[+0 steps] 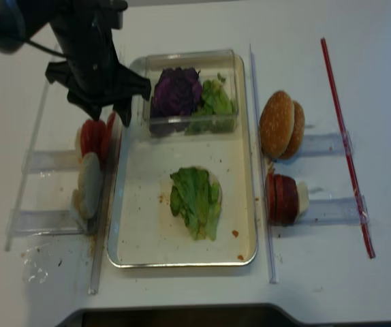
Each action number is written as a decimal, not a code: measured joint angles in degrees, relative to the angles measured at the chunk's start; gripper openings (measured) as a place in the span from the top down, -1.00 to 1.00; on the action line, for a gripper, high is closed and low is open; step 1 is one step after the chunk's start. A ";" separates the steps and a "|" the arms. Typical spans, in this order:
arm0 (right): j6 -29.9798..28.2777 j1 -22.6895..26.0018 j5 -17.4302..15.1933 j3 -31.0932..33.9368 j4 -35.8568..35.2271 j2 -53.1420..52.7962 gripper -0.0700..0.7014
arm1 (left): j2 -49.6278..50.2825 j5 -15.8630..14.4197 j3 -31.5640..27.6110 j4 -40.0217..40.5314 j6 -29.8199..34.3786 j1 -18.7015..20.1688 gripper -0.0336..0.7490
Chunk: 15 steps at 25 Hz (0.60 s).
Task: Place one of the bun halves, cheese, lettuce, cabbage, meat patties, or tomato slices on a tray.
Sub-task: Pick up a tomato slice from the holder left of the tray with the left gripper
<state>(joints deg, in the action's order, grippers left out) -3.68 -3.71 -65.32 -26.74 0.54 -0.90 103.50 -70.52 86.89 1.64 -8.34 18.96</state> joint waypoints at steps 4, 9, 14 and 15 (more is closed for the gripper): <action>0.09 0.00 0.00 0.00 0.00 0.00 0.45 | 2.26 0.09 0.00 0.10 0.00 0.00 -0.14; 0.09 0.00 0.00 0.00 0.00 0.00 0.45 | 4.87 0.23 0.00 0.99 0.00 0.00 -0.14; 0.09 0.00 0.00 0.00 0.00 0.00 0.45 | 5.75 0.50 0.00 3.50 -1.33 0.03 0.03; 0.09 0.00 0.00 0.00 0.00 0.00 0.45 | 5.75 0.50 0.00 3.93 -1.45 0.03 0.08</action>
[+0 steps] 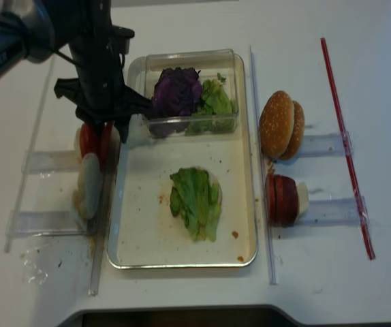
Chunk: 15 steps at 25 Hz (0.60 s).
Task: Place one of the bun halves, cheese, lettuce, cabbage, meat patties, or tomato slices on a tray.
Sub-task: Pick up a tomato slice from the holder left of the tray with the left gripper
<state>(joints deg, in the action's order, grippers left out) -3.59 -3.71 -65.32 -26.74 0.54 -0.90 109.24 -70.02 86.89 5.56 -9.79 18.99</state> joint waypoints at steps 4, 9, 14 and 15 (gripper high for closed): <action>0.00 0.00 0.00 0.00 0.00 0.00 0.45 | 0.00 0.00 0.00 0.81 -0.13 0.00 0.31; 0.00 0.00 0.00 0.00 0.00 0.00 0.45 | 0.00 0.00 0.00 1.26 -0.25 0.00 0.60; 0.00 0.00 0.00 0.00 0.00 0.00 0.45 | 0.00 0.00 0.00 1.39 -0.58 0.00 0.71; 0.00 0.00 0.00 0.00 0.00 0.00 0.45 | 0.00 0.00 0.00 1.39 -0.61 0.00 0.72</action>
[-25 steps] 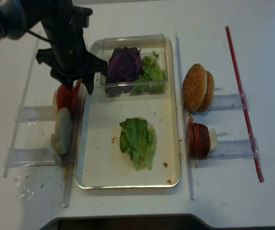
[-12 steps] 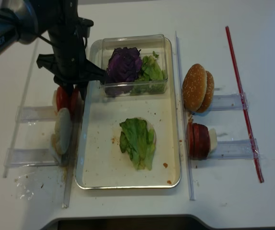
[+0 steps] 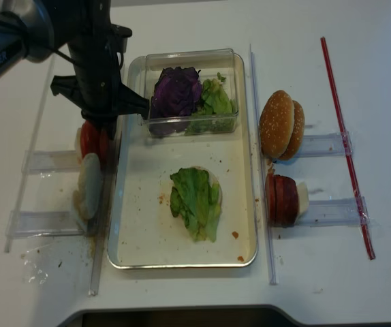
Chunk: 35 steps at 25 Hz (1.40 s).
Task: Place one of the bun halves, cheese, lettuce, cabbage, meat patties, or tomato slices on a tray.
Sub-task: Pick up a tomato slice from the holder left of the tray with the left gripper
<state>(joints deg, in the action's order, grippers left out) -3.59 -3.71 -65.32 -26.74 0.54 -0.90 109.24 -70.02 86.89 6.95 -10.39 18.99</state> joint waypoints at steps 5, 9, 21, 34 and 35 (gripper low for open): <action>0.00 0.00 0.00 0.00 0.00 0.00 0.45 | 0.00 0.00 0.00 0.00 -0.36 0.00 0.76; 0.00 0.00 0.00 0.00 0.00 0.00 0.45 | 0.00 0.00 0.00 0.00 -0.75 0.00 0.77; -0.10 0.00 0.00 0.00 0.00 0.00 0.45 | -3.27 0.00 0.00 -1.00 -1.06 0.00 0.77; -0.10 0.00 0.00 0.00 0.00 0.00 0.45 | -10.35 -0.24 0.00 -2.64 -2.60 0.00 0.77; -0.10 0.00 0.00 0.00 0.00 0.00 0.45 | -10.93 -0.36 0.00 -2.66 -2.68 0.00 0.77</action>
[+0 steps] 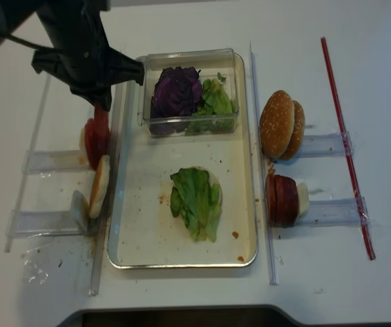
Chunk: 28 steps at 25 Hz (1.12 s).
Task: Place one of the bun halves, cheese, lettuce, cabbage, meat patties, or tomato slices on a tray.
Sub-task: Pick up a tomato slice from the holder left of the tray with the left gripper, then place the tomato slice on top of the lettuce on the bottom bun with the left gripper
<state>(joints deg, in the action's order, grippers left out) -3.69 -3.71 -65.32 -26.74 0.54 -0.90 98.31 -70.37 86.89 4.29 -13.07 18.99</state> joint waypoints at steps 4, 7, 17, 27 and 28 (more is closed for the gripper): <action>-0.11 0.00 0.00 0.00 0.00 0.00 0.45 | -1.97 -0.12 0.00 -1.40 -0.54 0.00 0.77; -0.11 0.00 0.00 0.00 0.00 0.00 0.45 | -3.74 -0.24 0.00 -4.29 -0.77 0.00 0.77; -0.11 0.00 0.00 0.00 0.00 0.00 0.45 | -12.25 -0.57 -6.48 -14.53 0.63 0.00 0.77; -0.11 0.00 0.00 0.00 0.00 0.00 0.45 | -14.34 -0.51 -15.74 -26.53 10.52 0.00 0.77; -0.11 0.00 0.00 0.00 0.00 0.00 0.45 | -14.34 -0.51 -16.52 -27.09 11.62 0.00 0.77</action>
<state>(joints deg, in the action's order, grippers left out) -3.80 -3.71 -65.32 -26.74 0.54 -0.90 83.97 -70.89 70.36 -22.80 -1.45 18.99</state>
